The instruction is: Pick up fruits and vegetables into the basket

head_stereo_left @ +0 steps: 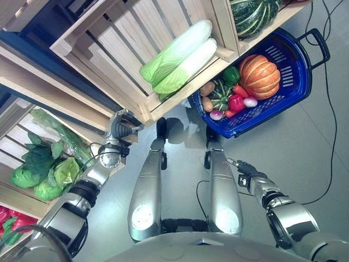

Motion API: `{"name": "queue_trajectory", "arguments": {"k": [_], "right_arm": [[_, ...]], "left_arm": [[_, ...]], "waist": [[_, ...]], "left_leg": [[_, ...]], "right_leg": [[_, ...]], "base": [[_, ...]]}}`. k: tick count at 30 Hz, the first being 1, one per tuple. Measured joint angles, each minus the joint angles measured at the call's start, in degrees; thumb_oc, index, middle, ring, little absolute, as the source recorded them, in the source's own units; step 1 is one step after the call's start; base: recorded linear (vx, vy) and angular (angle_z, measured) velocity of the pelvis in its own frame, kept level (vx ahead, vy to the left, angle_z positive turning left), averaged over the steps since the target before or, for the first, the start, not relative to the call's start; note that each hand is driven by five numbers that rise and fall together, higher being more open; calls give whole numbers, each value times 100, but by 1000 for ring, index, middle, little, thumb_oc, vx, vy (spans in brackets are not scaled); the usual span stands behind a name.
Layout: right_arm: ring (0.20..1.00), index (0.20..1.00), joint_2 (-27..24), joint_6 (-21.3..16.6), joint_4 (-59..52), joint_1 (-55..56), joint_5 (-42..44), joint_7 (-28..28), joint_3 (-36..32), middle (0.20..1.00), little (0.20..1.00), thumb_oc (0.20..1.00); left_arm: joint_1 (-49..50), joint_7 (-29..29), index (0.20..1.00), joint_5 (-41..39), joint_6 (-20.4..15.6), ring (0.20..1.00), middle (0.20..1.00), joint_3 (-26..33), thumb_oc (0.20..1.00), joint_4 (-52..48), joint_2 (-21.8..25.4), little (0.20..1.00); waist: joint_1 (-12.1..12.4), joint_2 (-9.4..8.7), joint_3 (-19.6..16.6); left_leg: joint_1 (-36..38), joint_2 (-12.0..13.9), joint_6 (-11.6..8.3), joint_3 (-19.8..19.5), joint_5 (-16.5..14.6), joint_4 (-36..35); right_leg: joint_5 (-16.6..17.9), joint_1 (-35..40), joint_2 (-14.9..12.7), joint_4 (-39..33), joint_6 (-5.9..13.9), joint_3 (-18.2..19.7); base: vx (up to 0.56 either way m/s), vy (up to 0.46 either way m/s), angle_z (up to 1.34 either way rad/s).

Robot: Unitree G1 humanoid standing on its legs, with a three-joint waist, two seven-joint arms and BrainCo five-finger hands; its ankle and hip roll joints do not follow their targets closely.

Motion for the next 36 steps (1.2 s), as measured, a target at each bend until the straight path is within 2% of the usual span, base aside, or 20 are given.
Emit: {"name": "queue_trajectory", "arguments": {"k": [8,13,24,36], "right_arm": [[1000,1000,4,0,3,4,0,-1,-2,1000,1000,1000],[1000,1000,3,1,3,4,5,-12,-2,1000,1000,1000],[1000,1000,3,6,9,3,14,-26,-4,1000,1000,1000],[1000,1000,7,5,36,3,106,-57,-125,1000,1000,1000]], "left_arm": [[130,-214,1000,-139,-21,1000,1000,-25,1000,-323,42,1000],[210,-483,1000,-131,-23,1000,1000,-148,1000,-576,359,1000],[185,-705,1000,-123,-23,1000,1000,-548,1000,-875,803,1000],[188,-1309,1000,-258,-10,1000,1000,-632,1000,-1207,1023,1000]], "waist": [[120,5,0],[134,29,4],[200,49,10],[283,49,10]], "left_leg": [[71,1,1,-19,12,-54],[70,-1,1,-59,12,-55],[70,-18,-1,-64,13,-58],[70,-90,39,-84,40,-60]], "right_leg": [[-1,40,-5,3,1,-27],[0,84,-14,-43,0,-81],[-3,116,-43,-90,4,-118],[-12,149,-115,-91,21,-144]], "base": [[2,-4,1],[5,-5,3],[0,-1,0],[1,-8,2]]}}
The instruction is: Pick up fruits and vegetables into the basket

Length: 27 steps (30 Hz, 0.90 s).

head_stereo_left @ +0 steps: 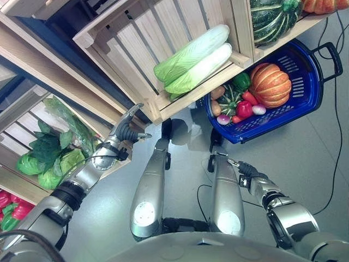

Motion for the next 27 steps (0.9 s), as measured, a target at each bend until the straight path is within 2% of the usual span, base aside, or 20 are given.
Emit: {"name": "queue_trajectory", "arguments": {"k": [3,5,6,7,10,16,24,27], "right_arm": [[1000,1000,2,1,1,0,0,-28,-3,1000,1000,1000],[1000,1000,2,0,0,-1,0,-36,-3,1000,1000,1000],[1000,1000,11,-2,-2,-8,2,-37,-2,1000,1000,1000],[1000,1000,14,-1,-2,-8,3,-37,-1,1000,1000,1000],[1000,1000,-7,-1,1,2,13,-46,0,1000,1000,1000],[1000,1000,-23,1,6,-7,114,-51,-2,1000,1000,1000],[1000,1000,-27,4,-4,-30,113,-47,-3,1000,1000,1000],[1000,1000,-28,5,-2,-29,113,-45,-2,1000,1000,1000]], "left_arm": [[-63,-465,1000,-91,-182,1000,1000,-334,1000,-764,23,1000],[-139,-570,1000,-89,-312,1000,1000,-531,1000,-1062,-131,1000],[-335,-656,1000,-91,-450,1000,1000,-734,1000,-1381,-458,1000],[-390,-664,1000,-97,-486,1000,1000,-729,1000,-1471,-577,1000],[-428,-619,1000,-137,-490,1000,1000,-720,1000,-1453,-637,1000],[-301,-491,1000,-131,-492,1000,1000,-708,1000,-1443,-637,1000],[-346,511,1000,195,-611,1000,1000,-453,1000,-1429,-589,1000],[-443,720,1000,412,-611,1000,1000,-360,1000,-1410,-586,1000]], "waist": [[14,0,0],[2,0,0],[-41,0,0],[-82,1,0],[-180,47,-9],[-156,149,-1],[-103,151,-1],[-123,151,-2]], "left_leg": [[10,-4,8,-19,6,4],[22,-4,8,-19,7,6],[45,4,7,-19,5,5],[56,9,4,-19,3,2],[106,13,-29,-30,-20,-7],[161,22,-52,-118,-34,-7],[207,36,-58,-116,-42,8],[211,58,-58,-112,-41,11]], "right_leg": [[0,29,-2,-2,0,-14],[0,42,-2,1,0,-14],[0,52,7,8,1,-11],[1,55,16,12,4,-10],[1,82,32,16,5,-50],[-1,168,23,5,-5,-168],[-6,208,12,12,0,-160],[-6,208,32,19,0,-158]], "base": [[0,-6,3],[1,-2,-2],[-3,-5,-6],[-8,-8,-9],[-17,-15,-8],[-13,-7,3],[0,0,0],[0,0,0]]}}
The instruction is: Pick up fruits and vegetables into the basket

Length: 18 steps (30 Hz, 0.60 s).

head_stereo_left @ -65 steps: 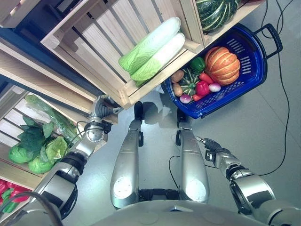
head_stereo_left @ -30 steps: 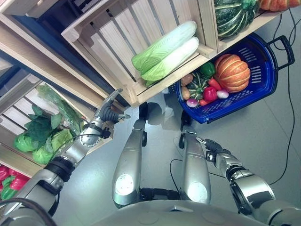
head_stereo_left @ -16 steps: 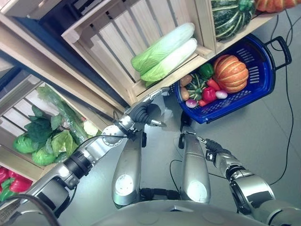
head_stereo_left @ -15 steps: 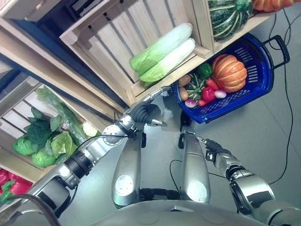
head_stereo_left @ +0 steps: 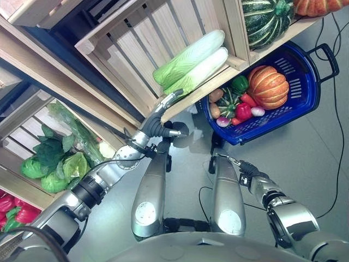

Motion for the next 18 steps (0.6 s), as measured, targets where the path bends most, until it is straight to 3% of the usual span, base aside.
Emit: {"name": "queue_trajectory", "arguments": {"k": [10,18], "right_arm": [[1000,1000,-32,-3,2,11,-5,80,6,1000,1000,1000],[1000,1000,-94,25,3,14,-24,179,54,1000,1000,1000]], "left_arm": [[-933,771,1000,817,141,1000,1000,191,1000,389,20,1000],[-1787,1349,1000,1300,161,1000,1000,199,1000,1127,87,1000]], "waist": [[-148,-1,0],[-449,-22,7]], "left_leg": [[12,49,-20,123,-12,38],[-8,112,-45,162,-40,128]], "right_leg": [[6,-59,61,87,-13,151],[0,-83,144,96,-5,225]], "base": [[26,13,-5],[38,20,-5]]}}
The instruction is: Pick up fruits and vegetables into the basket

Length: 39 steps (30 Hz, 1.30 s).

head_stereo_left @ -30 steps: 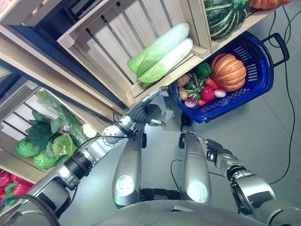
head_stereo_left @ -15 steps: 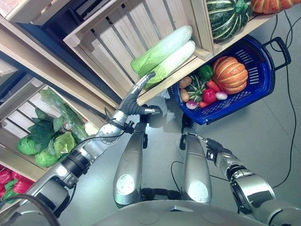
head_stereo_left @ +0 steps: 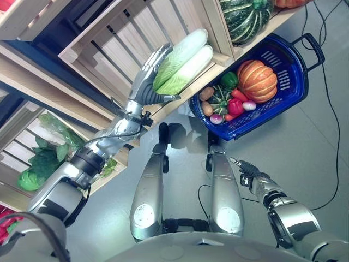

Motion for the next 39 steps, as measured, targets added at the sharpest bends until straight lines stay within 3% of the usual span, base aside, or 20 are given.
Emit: {"name": "queue_trajectory", "arguments": {"k": [6,14,16,26,39], "right_arm": [[1000,1000,-29,53,-18,-19,-109,57,186,1000,1000,1000],[1000,1000,-25,96,-33,-95,-218,61,360,1000,1000,1000],[1000,1000,-6,97,-34,-191,-219,67,427,1000,1000,1000],[1000,1000,-5,154,-38,-389,-218,45,646,1000,1000,1000],[1000,1000,20,184,-35,-452,-215,40,815,1000,1000,1000]], "left_arm": [[-697,377,1000,244,221,1000,1000,-10,1000,854,-2,1000],[-1162,448,1000,234,497,1000,1000,-84,1000,2118,-127,1000],[-1458,335,1000,210,650,1000,1000,-118,1000,2872,-300,1000],[-1785,-305,1000,-345,1243,1000,1000,-112,1000,4030,-536,1000],[-1827,-817,1000,-722,1643,1000,1000,4,1000,4959,-688,1000]], "waist": [[-225,-51,11],[-487,-142,33],[-525,-173,34],[-689,-183,36],[-754,-257,28]], "left_leg": [[-147,44,-29,81,-31,91],[-227,105,-55,168,-52,109],[-238,132,-60,216,-60,116],[-398,169,-68,228,-77,189],[-467,218,-83,244,-87,193]], "right_leg": [[11,-181,72,93,-14,137],[21,-317,152,95,-29,252],[15,-340,169,120,-46,256],[9,-513,242,195,-109,267],[-2,-592,251,204,-96,265]], "base": [[18,16,-7],[7,26,-7],[0,26,-5],[-2,5,-1],[0,0,0]]}}
